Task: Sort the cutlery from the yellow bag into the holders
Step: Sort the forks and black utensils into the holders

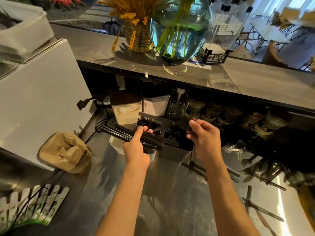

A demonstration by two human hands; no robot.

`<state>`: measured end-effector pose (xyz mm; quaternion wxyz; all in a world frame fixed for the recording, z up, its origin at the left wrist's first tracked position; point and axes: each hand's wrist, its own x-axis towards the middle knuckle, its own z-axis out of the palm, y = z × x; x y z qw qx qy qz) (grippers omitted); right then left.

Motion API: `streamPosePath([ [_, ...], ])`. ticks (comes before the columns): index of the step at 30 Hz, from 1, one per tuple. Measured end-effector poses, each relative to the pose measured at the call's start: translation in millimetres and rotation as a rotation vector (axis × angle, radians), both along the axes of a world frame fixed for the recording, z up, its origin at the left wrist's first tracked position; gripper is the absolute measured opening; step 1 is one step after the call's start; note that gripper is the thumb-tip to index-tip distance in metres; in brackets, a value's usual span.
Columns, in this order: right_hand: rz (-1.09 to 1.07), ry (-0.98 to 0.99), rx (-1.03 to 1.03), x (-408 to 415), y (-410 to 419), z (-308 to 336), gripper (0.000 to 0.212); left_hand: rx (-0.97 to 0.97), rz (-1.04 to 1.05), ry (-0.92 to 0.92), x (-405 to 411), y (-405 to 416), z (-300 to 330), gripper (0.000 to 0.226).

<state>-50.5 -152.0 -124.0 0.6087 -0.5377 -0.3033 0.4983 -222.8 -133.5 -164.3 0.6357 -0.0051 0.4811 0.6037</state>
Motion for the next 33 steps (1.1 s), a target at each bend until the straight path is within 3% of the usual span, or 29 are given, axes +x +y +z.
streamPosePath([
  [3,-0.04,0.033,-0.001,20.5,4.8,10.9,0.029,-0.002,-0.003,0.025,-12.0,3.6,-4.9,0.011],
  [8,0.003,-0.104,-0.019,40.5,14.4,32.6,0.012,0.015,0.004,0.007,-25.7,8.2,-8.5,0.005],
  [20,0.269,-1.027,-0.15,84.0,24.2,54.2,0.008,0.007,-0.013,0.021,-15.1,3.9,-8.8,0.003],
  [27,0.304,-1.036,-0.181,57.9,52.0,-12.2,0.012,-0.004,-0.026,0.014,-6.9,3.4,-8.7,0.003],
  [31,0.378,-0.981,-0.163,32.6,52.2,-61.0,0.047,-0.006,-0.023,0.008,-6.0,2.0,-7.5,0.004],
  [33,0.312,-0.991,-0.136,25.5,49.8,-72.7,0.046,-0.007,-0.017,0.008,-6.6,0.6,-6.9,0.003],
])
